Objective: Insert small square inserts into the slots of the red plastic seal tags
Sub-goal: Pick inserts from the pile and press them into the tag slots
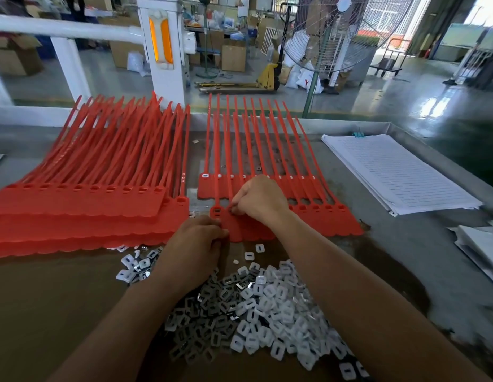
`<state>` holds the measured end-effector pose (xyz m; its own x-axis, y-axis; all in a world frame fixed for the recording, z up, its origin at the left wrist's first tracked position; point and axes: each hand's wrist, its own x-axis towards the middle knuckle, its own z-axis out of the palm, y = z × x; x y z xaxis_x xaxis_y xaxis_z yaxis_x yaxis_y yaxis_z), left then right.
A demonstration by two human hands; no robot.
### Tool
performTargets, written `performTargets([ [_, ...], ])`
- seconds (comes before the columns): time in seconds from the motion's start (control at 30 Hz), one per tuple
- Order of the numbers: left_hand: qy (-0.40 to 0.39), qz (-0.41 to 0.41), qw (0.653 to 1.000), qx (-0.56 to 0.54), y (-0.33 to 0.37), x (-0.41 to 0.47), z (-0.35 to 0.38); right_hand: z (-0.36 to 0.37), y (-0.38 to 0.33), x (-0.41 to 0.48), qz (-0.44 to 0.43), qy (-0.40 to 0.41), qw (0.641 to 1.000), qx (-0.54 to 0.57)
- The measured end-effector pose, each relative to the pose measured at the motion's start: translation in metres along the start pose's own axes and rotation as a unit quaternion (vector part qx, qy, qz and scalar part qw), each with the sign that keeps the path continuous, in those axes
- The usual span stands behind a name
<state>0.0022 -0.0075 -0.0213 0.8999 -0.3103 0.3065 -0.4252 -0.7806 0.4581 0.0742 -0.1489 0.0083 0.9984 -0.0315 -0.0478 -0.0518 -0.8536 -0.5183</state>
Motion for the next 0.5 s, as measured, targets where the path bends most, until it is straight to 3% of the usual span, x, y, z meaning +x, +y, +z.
performTargets([
  [0.2,0.0,-0.001,1.0,0.0,0.0,0.0,0.0,-0.003,-0.004,0.01,0.042,-0.059,0.997,-0.016],
  [0.33,0.0,-0.003,1.0,-0.006,-0.001,-0.001,0.0,-0.008,0.002,0.001,0.005,-0.066,0.996,0.062],
  [0.5,0.005,-0.001,1.0,-0.014,-0.001,-0.001,0.001,-0.018,-0.003,-0.026,-0.093,-0.025,0.994,0.049],
])
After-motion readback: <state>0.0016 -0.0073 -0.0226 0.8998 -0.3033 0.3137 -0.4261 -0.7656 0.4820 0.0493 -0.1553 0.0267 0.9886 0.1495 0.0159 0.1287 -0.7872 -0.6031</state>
